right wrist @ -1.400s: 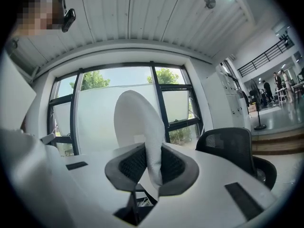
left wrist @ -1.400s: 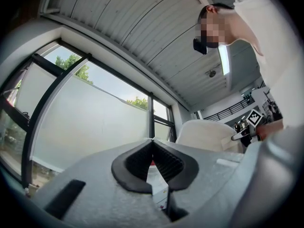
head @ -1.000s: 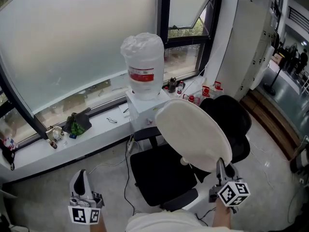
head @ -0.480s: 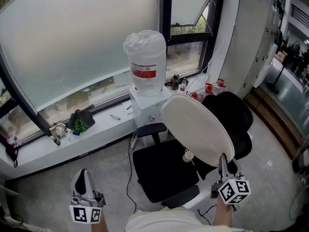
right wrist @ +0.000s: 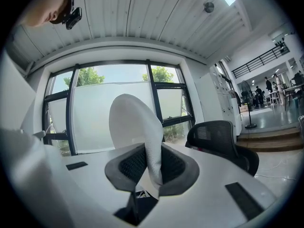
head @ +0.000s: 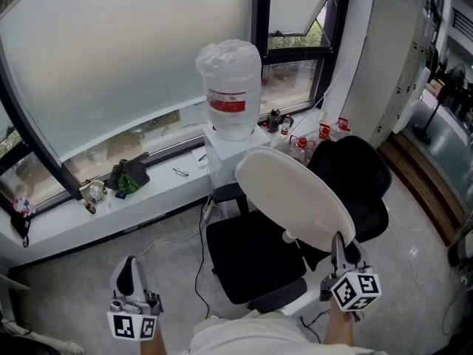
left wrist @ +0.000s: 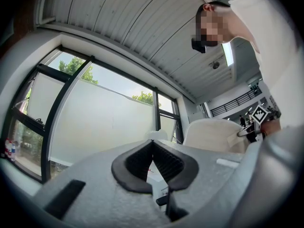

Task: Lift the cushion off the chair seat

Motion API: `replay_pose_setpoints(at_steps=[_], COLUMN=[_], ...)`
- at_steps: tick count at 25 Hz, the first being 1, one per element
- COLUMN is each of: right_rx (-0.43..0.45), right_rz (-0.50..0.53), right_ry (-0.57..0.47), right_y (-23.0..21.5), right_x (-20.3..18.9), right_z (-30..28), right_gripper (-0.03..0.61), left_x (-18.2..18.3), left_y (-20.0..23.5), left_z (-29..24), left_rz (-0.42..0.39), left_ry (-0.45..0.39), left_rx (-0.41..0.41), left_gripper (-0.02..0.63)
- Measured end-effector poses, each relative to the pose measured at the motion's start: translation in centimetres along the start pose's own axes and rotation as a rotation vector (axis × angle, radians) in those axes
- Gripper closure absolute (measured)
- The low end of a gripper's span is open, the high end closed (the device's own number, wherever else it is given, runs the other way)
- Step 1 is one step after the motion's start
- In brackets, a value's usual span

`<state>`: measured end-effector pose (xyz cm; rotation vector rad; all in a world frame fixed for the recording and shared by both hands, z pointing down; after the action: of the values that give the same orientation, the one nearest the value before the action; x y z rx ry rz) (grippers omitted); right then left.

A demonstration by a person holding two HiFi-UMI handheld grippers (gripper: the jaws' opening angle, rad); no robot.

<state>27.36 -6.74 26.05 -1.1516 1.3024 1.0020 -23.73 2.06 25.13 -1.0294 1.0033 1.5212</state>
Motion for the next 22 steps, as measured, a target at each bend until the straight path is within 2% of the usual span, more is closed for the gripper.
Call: replay_pose_setpoints(at_steps=[22], right_rx=[0.054], right_rz=[0.027], right_ry=[0.034], right_y=[1.6], right_x=[-0.8], right_z=[0.2], right_gripper=[0.520], left_x=[-0.8], left_y=[-0.3], left_z=[1.7], left_rz=[0.011], left_ry=[0.040], left_rx=[0.010], left_gripper=[0.598])
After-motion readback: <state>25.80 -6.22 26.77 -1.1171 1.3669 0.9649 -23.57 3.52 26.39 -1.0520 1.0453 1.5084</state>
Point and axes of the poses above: the fingertips, and each gripper's own axes: z backward along the fingers, y to its left, x out of its top, the point moved 6 cm from there along z, backward along the fingers, and after that the axes turned 6 degrees about z, right-handed, at the moved point
